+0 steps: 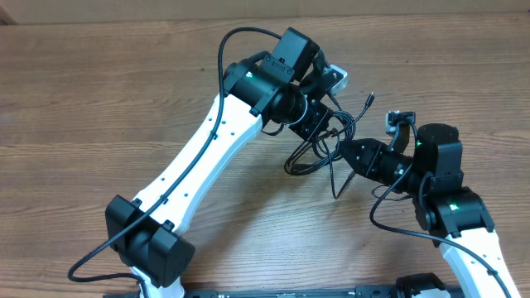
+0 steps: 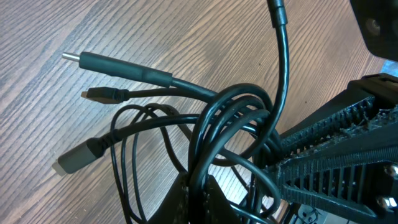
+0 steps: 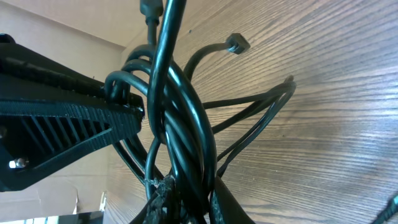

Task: Untangle cables
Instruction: 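Reach the right gripper toward the hanging cables below the left gripper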

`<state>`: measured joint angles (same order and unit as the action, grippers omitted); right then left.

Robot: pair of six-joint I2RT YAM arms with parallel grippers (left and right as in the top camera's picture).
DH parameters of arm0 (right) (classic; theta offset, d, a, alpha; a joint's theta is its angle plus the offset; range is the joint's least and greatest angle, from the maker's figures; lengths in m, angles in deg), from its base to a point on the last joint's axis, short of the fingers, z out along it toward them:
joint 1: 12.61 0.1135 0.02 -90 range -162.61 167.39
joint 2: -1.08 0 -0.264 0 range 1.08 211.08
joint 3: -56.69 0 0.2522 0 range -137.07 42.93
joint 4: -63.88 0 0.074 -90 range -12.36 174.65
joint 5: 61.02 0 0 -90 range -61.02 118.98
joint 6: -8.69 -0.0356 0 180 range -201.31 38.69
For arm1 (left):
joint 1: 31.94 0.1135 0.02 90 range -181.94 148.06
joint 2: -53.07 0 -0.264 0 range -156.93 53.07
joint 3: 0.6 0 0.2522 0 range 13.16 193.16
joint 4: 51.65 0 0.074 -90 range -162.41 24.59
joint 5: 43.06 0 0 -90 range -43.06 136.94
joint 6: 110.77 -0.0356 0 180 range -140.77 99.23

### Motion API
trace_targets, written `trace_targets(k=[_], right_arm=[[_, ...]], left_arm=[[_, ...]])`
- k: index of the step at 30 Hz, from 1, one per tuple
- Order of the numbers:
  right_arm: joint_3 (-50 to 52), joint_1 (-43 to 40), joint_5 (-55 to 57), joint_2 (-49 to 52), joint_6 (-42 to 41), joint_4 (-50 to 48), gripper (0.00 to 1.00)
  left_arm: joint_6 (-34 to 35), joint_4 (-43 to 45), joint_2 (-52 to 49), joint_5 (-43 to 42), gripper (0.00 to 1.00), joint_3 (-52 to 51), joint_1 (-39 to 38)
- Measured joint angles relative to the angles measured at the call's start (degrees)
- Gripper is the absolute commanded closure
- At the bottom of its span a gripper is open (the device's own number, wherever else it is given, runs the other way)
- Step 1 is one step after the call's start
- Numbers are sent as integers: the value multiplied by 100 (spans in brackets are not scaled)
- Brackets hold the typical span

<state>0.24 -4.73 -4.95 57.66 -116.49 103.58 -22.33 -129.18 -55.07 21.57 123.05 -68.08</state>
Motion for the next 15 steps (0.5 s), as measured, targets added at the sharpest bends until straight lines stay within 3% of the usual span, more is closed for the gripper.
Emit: trace_targets(k=[1,8,15], right_arm=[[0,0,2,0,-2,-9,96],[0,-2,-33,0,52,-28,96],[0,-2,-184,0,68,-35,96]], left_arm=[[7,2,2,-13,96,0,0],[109,68,2,-2,96,0,0],[1228,188,0,691,96,0,-66]])
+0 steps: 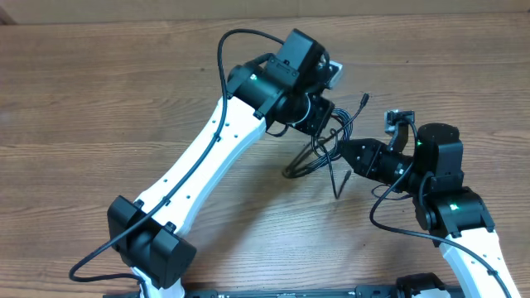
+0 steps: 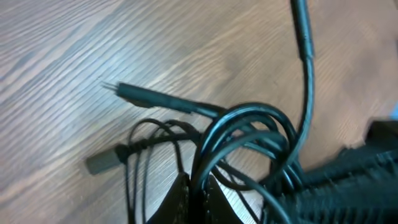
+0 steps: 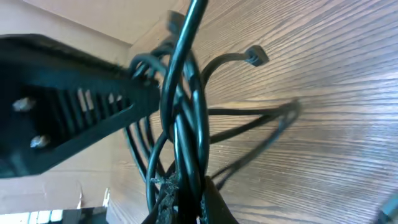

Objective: Untangle cables

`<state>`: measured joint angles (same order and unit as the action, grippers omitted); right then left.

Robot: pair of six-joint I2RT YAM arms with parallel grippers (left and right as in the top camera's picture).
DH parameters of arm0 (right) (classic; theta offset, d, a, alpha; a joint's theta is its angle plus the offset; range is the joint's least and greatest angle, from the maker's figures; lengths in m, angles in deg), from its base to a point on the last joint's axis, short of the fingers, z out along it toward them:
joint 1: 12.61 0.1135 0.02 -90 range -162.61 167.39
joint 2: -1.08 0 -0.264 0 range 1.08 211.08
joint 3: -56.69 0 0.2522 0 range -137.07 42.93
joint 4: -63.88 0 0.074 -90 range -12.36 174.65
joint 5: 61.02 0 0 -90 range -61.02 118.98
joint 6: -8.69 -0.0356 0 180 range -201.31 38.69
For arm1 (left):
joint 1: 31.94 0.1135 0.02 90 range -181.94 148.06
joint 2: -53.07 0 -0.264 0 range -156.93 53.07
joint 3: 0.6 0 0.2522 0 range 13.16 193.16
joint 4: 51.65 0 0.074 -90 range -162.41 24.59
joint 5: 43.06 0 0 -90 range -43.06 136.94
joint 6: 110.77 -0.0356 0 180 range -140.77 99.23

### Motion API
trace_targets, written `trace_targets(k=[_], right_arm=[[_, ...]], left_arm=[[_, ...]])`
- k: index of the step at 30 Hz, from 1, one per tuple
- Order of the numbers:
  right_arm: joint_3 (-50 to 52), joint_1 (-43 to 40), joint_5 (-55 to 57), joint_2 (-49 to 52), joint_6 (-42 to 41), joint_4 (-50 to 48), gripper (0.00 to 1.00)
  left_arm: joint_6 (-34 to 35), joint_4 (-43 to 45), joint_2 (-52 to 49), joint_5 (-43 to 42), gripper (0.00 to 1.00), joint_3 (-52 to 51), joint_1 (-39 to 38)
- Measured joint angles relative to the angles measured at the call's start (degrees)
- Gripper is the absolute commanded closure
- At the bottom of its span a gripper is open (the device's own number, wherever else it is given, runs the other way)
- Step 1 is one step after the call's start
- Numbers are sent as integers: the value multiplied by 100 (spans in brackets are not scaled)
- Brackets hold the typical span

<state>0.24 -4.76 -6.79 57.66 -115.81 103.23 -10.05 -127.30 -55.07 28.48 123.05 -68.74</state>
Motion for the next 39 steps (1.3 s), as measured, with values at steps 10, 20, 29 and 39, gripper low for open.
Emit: trace_targets(k=[10,20,29,39], right_arm=[[0,0,-293,2,179,-90,96],[0,17,-275,28,-269,-455,96],[0,68,748,26,-1425,363,96],[4,11,1523,28,-1862,1174,95]], left_arm=[[2275,15,2,1152,96,0,-79],[4181,-719,2,1867,96,35,-116],[5093,-1005,2,2190,96,44,-131],[5029,-1012,0,2776,96,44,20]])
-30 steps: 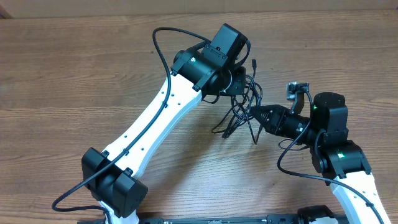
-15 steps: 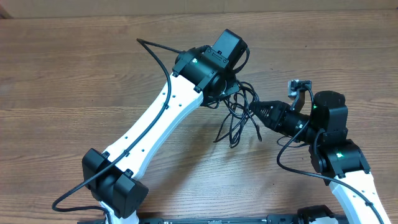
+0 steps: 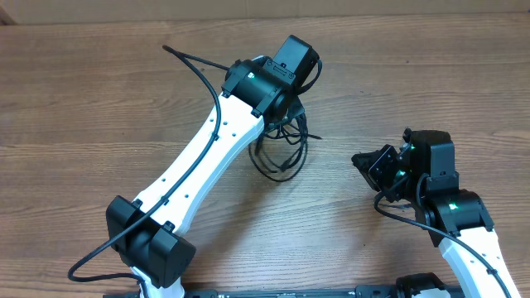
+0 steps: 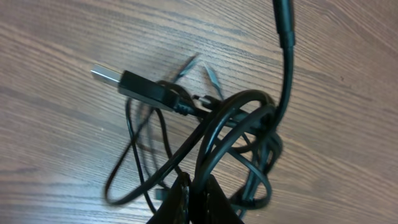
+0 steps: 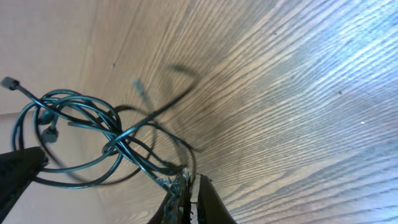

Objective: Untangle cables

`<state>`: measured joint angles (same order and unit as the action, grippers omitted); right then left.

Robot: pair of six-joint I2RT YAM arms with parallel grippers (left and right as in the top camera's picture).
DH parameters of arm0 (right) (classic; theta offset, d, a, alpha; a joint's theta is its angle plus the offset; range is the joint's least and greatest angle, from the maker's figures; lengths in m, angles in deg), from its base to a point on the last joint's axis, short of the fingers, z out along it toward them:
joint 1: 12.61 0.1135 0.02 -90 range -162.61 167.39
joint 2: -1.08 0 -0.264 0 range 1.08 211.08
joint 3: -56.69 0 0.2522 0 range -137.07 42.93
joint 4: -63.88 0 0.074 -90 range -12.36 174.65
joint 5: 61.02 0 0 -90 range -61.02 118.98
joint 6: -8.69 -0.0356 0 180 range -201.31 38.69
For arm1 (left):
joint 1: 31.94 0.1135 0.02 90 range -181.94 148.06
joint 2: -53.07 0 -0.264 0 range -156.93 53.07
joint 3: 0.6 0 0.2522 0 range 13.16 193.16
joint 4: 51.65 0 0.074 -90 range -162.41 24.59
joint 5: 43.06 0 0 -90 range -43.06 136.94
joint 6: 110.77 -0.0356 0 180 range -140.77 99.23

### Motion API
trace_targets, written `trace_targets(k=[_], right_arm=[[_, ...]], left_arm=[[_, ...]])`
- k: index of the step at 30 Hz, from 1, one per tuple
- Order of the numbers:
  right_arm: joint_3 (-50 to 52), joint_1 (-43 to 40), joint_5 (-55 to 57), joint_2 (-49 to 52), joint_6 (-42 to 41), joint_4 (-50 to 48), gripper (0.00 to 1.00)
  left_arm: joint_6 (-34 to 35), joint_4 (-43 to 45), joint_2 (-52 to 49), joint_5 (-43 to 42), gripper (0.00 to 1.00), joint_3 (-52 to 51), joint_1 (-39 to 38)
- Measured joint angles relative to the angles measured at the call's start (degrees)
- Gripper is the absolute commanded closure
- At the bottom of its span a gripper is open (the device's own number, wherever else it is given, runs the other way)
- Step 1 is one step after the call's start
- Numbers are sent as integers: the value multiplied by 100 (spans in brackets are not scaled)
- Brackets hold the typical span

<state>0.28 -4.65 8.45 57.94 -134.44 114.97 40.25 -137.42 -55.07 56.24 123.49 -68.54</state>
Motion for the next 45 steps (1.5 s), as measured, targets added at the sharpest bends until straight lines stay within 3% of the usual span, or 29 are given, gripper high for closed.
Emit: trace_targets(k=[4,5,12,15,19,26,29,32,37,41,45], right_arm=[[0,-2,-59,0,297,-168,85],[2,-2,-140,0,476,-293,76],[2,-7,-651,-2,1921,-868,47],[2,-7,-726,-2,2551,-1008,47],[2,-7,-763,-2,3128,-1073,48],[2,-7,-774,-2,3432,-1078,53],[2,-7,-778,2,3480,-1075,69],[2,-7,-787,83,3515,-1067,83],[2,-4,-798,229,3521,-990,95],[2,-7,-800,229,3517,-986,96],[2,-7,-933,229,3517,-990,96]], left_arm=[[-688,44,0,20,96,0,0],[-901,68,0,13,96,0,0],[-3147,442,0,-918,96,0,0],[-4120,455,0,-1593,96,0,0],[-4972,455,0,-2323,96,0,0],[-5436,459,0,-2911,94,0,0],[-5512,557,0,-3139,93,0,0],[-5532,627,0,-3254,96,0,0],[-5543,684,0,-3292,96,0,0],[-5449,737,0,-3254,96,0,0],[-4680,748,0,-2728,96,-2,-17]])
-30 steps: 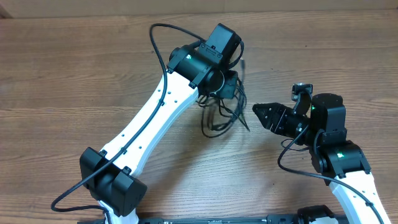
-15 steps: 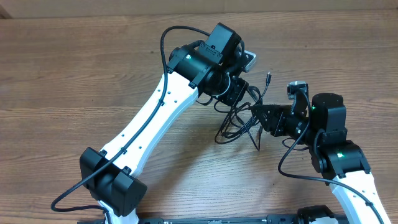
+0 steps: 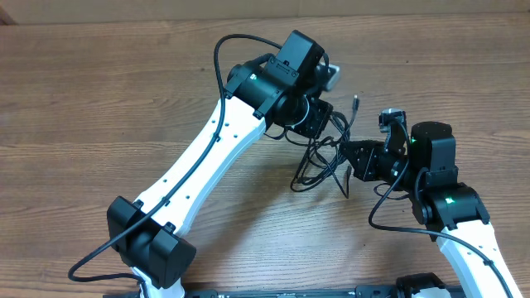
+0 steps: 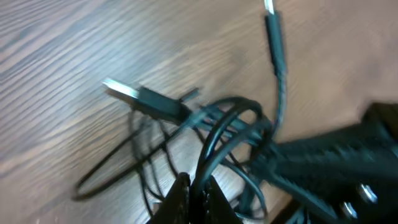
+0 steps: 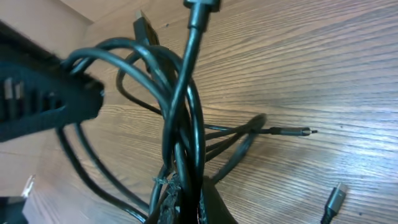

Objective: Untangle cables

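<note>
A tangle of black cables (image 3: 321, 161) hangs between both arms above the wooden table (image 3: 99, 108). My left gripper (image 4: 194, 186) is shut on several strands at the tangle's top. My right gripper (image 5: 186, 186) is shut on a thick bunch of strands from the right side. In the overhead view the left gripper (image 3: 319, 122) and the right gripper (image 3: 348, 157) are close together. A silver USB plug (image 4: 124, 92) and a thin micro plug (image 5: 292, 131) stick out over the wood. Loops of the tangle trail down to the table.
The white left arm (image 3: 207, 157) runs diagonally from the front left to the centre. The right arm's base (image 3: 451, 207) sits at the front right. Another loose plug (image 5: 334, 200) lies near the right gripper. Bare wood lies to the left and along the back.
The left gripper has come back right with the tangle. The right gripper, which stood apart at the right, now sits against the tangle, shut on a bunch of strands.
At first both grippers were shut on the tangle, close together right of centre, and stayed so half a second later. Then the left gripper held the tangle further left while the right gripper stood well apart. Now both grip the tangle again near the first spot.
</note>
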`<state>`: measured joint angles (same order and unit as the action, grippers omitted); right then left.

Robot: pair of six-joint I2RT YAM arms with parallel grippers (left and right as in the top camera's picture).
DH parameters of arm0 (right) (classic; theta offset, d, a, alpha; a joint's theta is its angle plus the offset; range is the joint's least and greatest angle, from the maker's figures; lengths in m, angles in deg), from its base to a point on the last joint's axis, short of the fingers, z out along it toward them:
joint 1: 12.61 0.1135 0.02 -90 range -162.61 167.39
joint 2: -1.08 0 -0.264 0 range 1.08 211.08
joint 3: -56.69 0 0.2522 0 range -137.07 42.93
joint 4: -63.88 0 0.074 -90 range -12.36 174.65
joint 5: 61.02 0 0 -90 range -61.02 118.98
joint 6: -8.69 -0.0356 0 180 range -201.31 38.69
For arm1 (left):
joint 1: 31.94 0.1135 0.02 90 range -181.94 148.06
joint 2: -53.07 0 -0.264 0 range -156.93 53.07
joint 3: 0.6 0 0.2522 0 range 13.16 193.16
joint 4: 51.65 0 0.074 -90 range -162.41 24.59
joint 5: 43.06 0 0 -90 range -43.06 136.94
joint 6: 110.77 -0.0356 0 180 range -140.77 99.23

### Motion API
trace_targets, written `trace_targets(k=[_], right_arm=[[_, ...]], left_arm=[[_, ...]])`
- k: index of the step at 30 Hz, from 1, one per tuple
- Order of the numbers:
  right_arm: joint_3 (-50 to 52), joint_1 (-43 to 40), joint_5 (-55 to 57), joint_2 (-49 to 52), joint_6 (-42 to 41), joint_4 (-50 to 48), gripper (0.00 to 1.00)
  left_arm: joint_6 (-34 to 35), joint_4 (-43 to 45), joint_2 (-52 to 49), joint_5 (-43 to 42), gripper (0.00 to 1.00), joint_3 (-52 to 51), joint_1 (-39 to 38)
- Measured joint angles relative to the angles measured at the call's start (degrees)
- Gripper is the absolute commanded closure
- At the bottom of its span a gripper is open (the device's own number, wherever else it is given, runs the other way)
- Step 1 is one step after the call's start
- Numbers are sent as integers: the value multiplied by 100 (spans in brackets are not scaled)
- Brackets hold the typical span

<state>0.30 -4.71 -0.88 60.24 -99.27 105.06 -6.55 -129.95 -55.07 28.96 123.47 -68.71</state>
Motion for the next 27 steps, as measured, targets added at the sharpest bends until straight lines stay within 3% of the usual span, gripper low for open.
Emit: trace_targets(k=[6,15,17,19,20,27], right_arm=[[0,0,-280,4,-2,2,96],[0,0,-284,4,-184,61,96],[0,0,-267,7,-289,59,81],[0,0,-264,4,-385,63,53],[0,0,-254,4,-400,61,48],[0,2,-229,7,-428,7,47]], left_arm=[[1703,-50,0,1045,95,0,0],[3582,-452,0,2168,96,0,13],[3845,-498,0,2284,96,0,13],[3845,-496,0,2321,96,0,13],[3773,-501,0,2319,96,0,13],[1814,-507,0,1775,96,0,13]])
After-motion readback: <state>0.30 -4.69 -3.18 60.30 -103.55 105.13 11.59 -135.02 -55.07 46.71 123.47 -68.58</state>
